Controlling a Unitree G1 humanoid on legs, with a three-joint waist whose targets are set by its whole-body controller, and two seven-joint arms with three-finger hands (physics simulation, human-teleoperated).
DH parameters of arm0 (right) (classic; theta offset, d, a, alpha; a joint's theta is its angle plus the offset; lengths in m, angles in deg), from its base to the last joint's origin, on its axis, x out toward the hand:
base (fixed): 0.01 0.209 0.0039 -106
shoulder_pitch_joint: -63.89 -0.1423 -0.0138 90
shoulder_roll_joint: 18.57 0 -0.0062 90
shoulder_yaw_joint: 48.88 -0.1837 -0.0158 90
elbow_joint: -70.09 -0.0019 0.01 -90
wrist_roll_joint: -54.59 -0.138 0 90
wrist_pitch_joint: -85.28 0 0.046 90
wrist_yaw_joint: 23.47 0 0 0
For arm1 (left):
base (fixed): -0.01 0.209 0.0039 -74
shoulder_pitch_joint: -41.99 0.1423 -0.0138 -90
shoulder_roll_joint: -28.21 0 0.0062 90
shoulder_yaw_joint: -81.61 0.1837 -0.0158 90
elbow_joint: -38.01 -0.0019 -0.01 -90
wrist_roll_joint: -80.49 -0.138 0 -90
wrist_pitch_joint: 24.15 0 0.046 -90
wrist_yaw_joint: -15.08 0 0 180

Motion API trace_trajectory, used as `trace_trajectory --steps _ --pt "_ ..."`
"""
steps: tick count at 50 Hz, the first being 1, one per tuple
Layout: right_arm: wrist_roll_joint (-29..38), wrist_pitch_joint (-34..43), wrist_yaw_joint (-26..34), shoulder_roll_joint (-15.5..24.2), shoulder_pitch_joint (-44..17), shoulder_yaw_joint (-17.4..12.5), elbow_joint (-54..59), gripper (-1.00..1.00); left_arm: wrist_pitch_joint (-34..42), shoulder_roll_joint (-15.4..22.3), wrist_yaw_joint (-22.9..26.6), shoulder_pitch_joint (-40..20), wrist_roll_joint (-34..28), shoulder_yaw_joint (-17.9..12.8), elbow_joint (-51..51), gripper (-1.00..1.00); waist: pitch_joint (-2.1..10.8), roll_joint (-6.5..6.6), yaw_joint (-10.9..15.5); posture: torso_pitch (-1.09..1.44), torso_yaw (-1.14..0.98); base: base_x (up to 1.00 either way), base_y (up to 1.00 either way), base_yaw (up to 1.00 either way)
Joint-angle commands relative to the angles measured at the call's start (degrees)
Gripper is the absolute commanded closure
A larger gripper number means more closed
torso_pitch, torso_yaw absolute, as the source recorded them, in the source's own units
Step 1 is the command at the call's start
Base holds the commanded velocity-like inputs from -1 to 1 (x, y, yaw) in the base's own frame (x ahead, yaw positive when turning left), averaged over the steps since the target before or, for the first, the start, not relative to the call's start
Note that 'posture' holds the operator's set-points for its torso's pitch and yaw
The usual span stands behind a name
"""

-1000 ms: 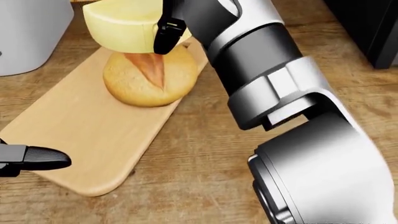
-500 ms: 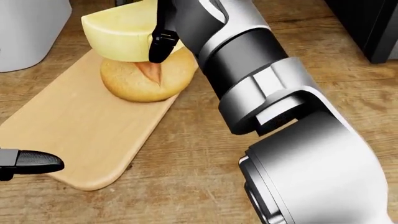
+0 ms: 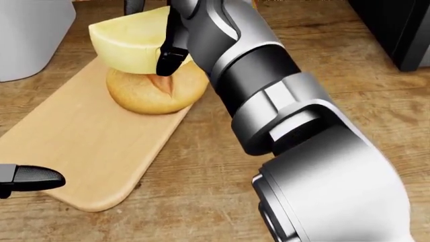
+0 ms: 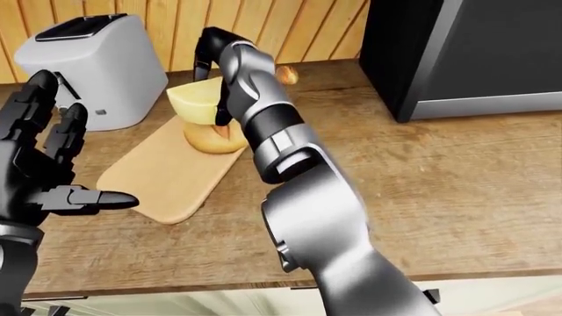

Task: Pick up the wedge of cheese and place it on the slice of bread to prepare a simple cheese on bread dish.

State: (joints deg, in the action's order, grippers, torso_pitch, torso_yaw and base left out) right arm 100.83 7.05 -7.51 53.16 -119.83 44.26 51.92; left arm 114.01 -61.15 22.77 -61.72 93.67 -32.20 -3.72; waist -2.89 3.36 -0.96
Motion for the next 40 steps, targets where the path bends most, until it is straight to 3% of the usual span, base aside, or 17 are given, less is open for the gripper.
trace_trajectory --steps 1,10,12,27,31,40 --pt "0.0 -1.3 -1.9 0.6 -2.6 -0.2 -2.6 0.69 -2.0 0.6 -0.2 -0.9 -0.2 -0.6 1.3 -1.00 1.68 0.36 0.0 0.00 0.00 0.00 0.00 0.00" --pt "0.1 -1.8 -2.9 0.0 -1.6 0.0 -2.3 0.31 -2.9 0.2 0.0 0.0 -0.3 -0.7 1.2 -1.00 1.66 0.31 0.0 0.00 0.00 0.00 0.00 0.00" --pt "0.1 -1.7 -2.8 0.0 -1.5 0.0 -2.3 0.09 -3.1 0.1 0.1 0.2 -0.3 -0.8 1.2 -1.00 1.64 0.31 0.0 0.00 0.00 0.00 0.00 0.00" --pt "0.3 -1.4 -1.6 -0.3 -0.9 0.2 -2.6 -0.10 -3.0 0.2 0.1 0.0 -0.1 -1.1 1.3 -1.00 1.63 0.39 0.0 0.00 0.00 0.00 0.00 0.00" --pt "0.4 -1.4 -1.4 -0.2 -0.7 0.2 -2.7 -0.37 -2.6 0.4 0.0 -0.2 0.0 -1.2 1.4 -1.00 1.63 0.41 0.0 0.00 0.00 0.00 0.00 0.00" --pt "0.4 -1.4 -0.8 -0.1 -0.4 0.3 -2.9 -0.70 -2.4 0.5 -0.1 -0.2 0.1 -1.2 1.6 -1.00 1.71 0.42 0.0 0.00 0.00 0.00 0.00 0.00"
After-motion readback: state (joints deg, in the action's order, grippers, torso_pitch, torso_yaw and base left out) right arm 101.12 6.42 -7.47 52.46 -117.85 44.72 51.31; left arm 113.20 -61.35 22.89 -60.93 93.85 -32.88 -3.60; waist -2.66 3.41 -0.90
